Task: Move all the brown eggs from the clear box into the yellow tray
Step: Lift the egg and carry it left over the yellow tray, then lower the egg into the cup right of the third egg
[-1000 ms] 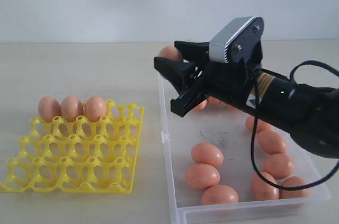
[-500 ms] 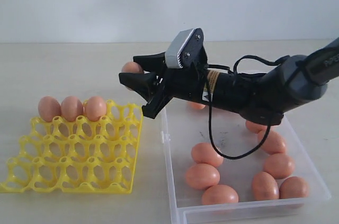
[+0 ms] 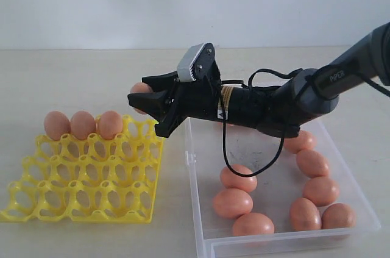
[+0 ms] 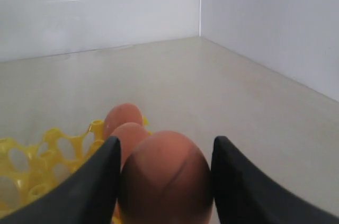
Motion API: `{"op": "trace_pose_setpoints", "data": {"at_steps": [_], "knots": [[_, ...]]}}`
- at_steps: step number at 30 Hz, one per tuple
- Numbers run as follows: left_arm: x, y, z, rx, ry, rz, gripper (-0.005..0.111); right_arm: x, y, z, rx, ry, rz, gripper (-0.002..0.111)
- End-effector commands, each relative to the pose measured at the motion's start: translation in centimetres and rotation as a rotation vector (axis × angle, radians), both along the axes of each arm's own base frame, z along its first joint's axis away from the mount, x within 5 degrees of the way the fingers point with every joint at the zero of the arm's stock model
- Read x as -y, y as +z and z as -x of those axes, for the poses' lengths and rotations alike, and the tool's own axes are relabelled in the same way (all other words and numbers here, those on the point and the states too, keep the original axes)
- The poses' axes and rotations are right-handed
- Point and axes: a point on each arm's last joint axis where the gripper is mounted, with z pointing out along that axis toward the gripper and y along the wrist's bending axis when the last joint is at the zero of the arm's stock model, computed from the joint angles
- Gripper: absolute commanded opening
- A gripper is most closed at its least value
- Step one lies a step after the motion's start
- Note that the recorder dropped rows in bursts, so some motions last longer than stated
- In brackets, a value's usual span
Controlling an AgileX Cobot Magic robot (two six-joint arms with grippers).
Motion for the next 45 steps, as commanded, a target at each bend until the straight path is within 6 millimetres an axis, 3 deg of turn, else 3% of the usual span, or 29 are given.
{"op": "trace_pose_setpoints", "data": {"at_steps": [1,11,45], "knots": [[0.0,0.2,0.0,0.007,-0.005,0.002,0.004,-0.6,-0.6,-0.2,-0.013,0.027,-0.001,0.0],[0.0,0.2,0.0,0.005,-0.005,0.002,0.004,-3.2,-2.2,-0.1,0.002,0.078,0.059,0.0],[0.0,0.2,0.0,0.005,-0.005,0.002,0.004,-2.8,-3.3,-0.6,-0.069,0.024,0.146,0.0]]}}
